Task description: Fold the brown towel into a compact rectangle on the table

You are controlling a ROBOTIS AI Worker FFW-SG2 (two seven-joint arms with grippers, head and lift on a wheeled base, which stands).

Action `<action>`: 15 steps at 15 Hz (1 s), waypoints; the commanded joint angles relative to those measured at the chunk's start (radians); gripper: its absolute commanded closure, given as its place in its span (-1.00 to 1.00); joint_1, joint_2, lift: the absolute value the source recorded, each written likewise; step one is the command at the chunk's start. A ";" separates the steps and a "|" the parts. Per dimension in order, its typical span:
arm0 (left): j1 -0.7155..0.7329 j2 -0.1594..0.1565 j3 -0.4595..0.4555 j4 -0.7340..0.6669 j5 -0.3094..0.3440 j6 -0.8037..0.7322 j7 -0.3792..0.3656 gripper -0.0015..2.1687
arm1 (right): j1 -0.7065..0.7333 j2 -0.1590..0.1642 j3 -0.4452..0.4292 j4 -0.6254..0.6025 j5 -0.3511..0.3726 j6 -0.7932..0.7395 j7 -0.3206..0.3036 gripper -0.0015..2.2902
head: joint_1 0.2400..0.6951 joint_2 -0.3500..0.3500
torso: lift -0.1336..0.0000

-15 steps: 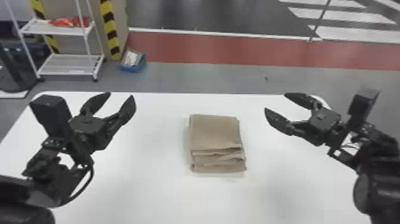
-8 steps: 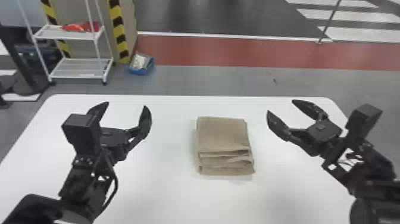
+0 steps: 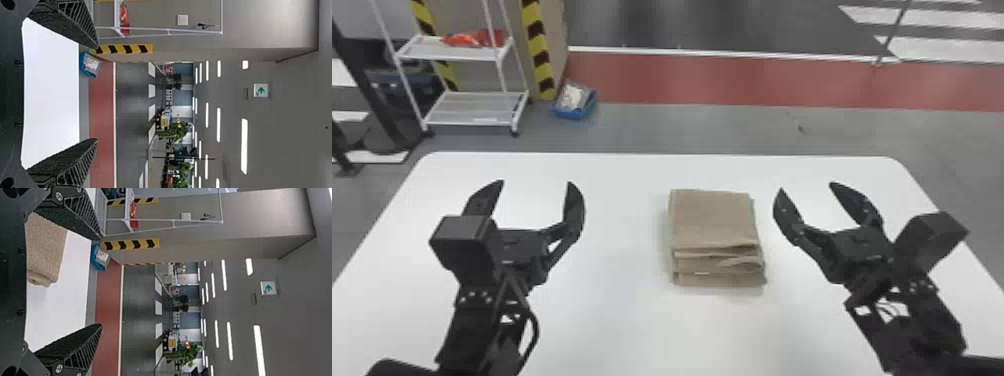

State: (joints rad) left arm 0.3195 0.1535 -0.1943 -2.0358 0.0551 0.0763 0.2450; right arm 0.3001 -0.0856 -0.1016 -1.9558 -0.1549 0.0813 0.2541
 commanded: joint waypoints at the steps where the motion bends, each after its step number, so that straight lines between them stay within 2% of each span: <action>1: -0.008 0.011 -0.013 0.017 -0.009 -0.040 0.019 -0.96 | 0.050 0.001 0.023 -0.058 0.018 0.035 -0.070 -0.90 | 1.00 -0.17 | -0.86; 3: -0.008 0.027 -0.011 0.031 -0.031 -0.092 0.056 -0.96 | 0.083 -0.006 0.011 -0.094 0.025 0.038 -0.093 -0.90 | 1.00 -0.18 | -0.86; 5: -0.007 0.057 0.021 0.028 -0.021 -0.095 0.059 -0.96 | 0.111 -0.017 -0.017 -0.123 0.021 0.050 -0.081 -0.89 | 1.00 -0.17 | -0.86; 8: 0.018 0.097 0.064 -0.014 0.048 -0.059 0.022 -0.96 | 0.140 -0.023 -0.041 -0.144 0.023 0.025 -0.053 -0.89 | 1.00 -0.15 | -0.86; 11: 0.044 0.120 0.082 -0.041 0.071 -0.025 -0.012 -0.96 | 0.168 -0.028 -0.061 -0.169 0.018 -0.011 -0.041 -0.89 | 1.00 -0.12 | -0.86; 15: 0.044 0.124 0.081 -0.041 0.071 -0.025 -0.003 -0.96 | 0.185 -0.025 -0.058 -0.170 0.017 -0.039 -0.061 -0.89 | 1.00 -0.13 | -0.86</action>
State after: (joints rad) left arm 0.3634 0.2760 -0.1121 -2.0768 0.1256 0.0512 0.2387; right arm 0.4813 -0.1126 -0.1630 -2.1312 -0.1373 0.0488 0.1964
